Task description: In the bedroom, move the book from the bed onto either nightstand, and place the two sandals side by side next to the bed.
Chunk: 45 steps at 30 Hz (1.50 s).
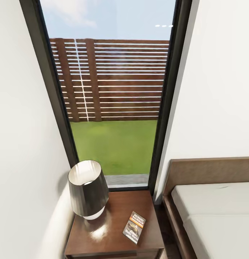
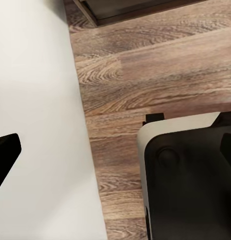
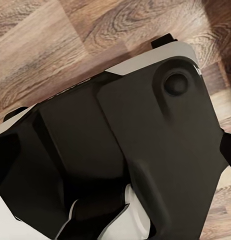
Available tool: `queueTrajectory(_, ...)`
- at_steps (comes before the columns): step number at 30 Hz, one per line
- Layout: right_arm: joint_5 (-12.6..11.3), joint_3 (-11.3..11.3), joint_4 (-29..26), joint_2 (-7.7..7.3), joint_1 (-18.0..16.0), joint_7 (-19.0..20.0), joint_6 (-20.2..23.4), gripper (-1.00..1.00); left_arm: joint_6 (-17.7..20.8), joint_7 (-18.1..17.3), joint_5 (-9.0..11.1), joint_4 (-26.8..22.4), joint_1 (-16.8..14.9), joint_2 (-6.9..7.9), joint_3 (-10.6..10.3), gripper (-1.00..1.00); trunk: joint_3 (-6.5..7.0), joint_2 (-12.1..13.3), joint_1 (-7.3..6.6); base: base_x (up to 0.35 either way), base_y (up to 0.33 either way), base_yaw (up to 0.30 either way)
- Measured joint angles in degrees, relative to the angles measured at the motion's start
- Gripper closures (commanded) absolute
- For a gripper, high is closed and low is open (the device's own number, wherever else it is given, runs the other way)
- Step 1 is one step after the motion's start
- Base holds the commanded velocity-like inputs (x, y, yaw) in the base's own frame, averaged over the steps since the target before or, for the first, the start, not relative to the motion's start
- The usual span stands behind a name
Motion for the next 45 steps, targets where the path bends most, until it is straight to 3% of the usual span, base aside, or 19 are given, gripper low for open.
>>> queueTrajectory(33,-0.11,-0.04,0.08,-0.11,0.00,-0.06,0.01,-1.00,0.11,-0.22,-0.07,0.00,-0.01,0.15,-0.03,-1.00,0.00,0.00,0.00,0.000,0.000,0.000)
queueTrajectory(45,-0.23,-0.11,0.60,-1.34,0.02,-0.25,0.11,-1.00,0.11,-0.24,-0.08,0.00,0.00,0.09,-0.03,-1.00,0.00,0.00,0.00,0.000,0.000,0.000)
